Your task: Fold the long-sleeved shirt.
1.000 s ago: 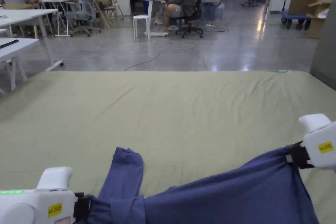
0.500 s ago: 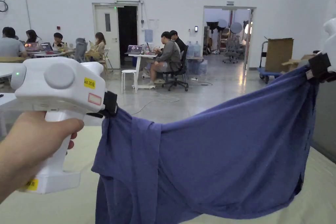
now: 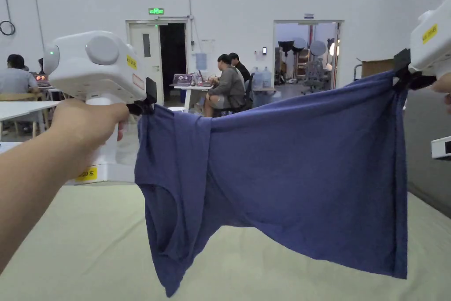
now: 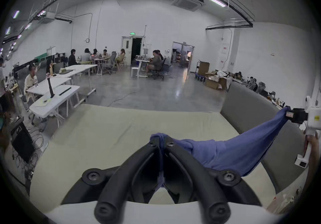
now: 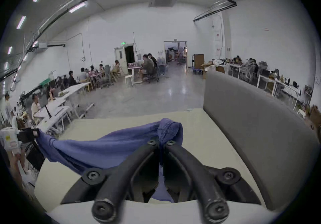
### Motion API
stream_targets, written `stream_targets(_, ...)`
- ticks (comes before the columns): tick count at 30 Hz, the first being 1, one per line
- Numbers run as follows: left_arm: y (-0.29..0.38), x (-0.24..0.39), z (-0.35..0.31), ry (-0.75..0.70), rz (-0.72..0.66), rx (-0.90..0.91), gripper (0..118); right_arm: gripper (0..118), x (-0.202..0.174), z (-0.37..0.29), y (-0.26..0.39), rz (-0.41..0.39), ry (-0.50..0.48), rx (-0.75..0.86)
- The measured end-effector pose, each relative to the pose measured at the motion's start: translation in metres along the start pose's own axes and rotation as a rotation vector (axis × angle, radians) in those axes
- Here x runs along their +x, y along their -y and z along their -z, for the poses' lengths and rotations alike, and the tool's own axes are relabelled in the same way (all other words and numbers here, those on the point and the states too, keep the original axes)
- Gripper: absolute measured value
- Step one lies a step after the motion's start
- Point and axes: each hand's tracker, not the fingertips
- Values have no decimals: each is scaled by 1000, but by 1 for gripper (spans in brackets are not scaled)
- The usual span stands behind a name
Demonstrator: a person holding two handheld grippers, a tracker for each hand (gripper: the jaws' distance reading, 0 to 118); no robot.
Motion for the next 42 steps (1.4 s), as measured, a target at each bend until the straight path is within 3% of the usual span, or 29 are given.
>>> stream_targets(4, 64, -14, 39, -25, 60, -152, 0, 0, 6, 46, 65, -60, 5, -127)
stream_targets(11, 250, -38, 76, -2, 95, -471, 0, 0, 20, 84, 275, -144, -19, -369)
stream_targets(13, 297, -46, 62, 17, 86, -532, 0, 0, 25, 69, 331, -178, -12, -419)
stream_targets(20, 417, -72, -43, 89, 23, -654, 0, 0, 55, -37, 467, -155, -103, -509)
stream_targets(23, 447, -79, -82, 106, -55, -691, 0, 0, 59, -78, 502, -173, -111, -540)
stream_targets(29, 490, -82, -136, 106, -55, -721, 0, 0, 62, -141, 548, -194, -156, -597)
stream_targets(37, 536, -98, -134, 91, -144, -748, 0, 0, 67, -123, 605, -193, -167, -739)
stream_targets(42, 553, -99, -125, 71, -215, -761, 0, 4, 65, -117, 600, -171, -163, -765)
